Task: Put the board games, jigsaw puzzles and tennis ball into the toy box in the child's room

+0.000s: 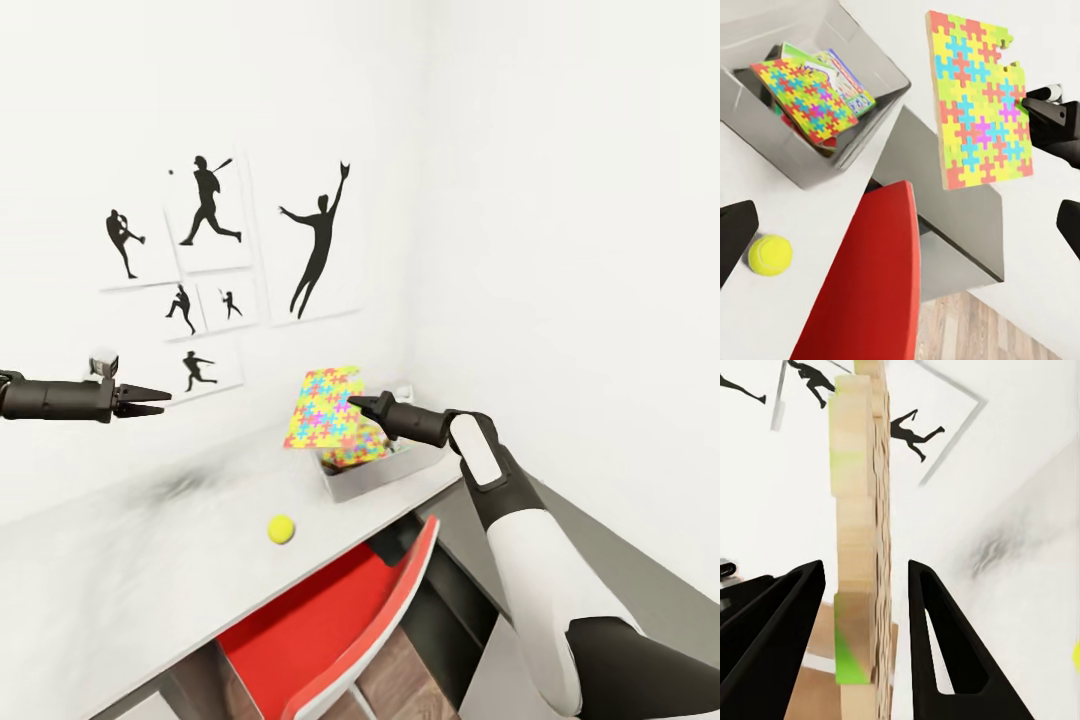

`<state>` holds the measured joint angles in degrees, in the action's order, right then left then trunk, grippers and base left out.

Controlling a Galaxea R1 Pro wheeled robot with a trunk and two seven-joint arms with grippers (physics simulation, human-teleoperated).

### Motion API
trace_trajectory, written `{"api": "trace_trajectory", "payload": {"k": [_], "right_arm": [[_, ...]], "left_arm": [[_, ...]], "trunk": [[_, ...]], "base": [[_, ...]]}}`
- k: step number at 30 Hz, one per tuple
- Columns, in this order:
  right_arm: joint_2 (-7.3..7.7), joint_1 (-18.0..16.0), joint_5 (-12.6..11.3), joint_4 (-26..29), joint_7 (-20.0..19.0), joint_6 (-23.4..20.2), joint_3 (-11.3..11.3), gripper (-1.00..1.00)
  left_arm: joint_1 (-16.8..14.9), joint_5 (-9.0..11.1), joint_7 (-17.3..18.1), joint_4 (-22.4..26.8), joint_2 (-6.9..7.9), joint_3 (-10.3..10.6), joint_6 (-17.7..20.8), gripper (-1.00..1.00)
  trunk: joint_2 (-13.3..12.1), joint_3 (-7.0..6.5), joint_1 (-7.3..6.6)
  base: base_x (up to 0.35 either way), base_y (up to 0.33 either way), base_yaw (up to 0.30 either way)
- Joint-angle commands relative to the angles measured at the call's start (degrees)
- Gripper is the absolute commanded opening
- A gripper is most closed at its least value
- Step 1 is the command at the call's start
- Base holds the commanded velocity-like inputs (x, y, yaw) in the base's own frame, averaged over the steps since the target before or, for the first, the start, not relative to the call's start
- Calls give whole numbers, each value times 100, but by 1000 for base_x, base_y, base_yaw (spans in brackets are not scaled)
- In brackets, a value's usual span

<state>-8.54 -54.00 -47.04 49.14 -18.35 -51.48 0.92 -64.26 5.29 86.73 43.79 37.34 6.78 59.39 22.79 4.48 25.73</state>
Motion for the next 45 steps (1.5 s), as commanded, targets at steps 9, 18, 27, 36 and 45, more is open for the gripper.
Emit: {"api": "trace_trajectory", "payload": {"k": [9,18,27,36,45], "right_arm": [[-10,-5,28,-1,-28,-20,14,-100],[-22,-5,28,-1,-28,-19,10,-100],[-17,-9,32,-1,-22,-20,11,-100],[7,-41,37,38,-27,-12,34,-100],[20,-44,37,252,-20,-13,49,-100]], "left_arm": [[-8,53,2,-2,18,27,61,100],[-8,55,2,-2,19,16,61,100],[0,59,16,25,9,68,61,100],[70,52,327,462,9,962,61,100],[520,53,327,802,-184,1151,61,100]], "trunk": [[13,-4,5],[13,-5,5],[13,-5,5],[13,-5,5],[13,-5,5]], "base": [[60,24,-144],[140,71,-9],[56,18,0],[1,0,0],[0,0,0]]}}
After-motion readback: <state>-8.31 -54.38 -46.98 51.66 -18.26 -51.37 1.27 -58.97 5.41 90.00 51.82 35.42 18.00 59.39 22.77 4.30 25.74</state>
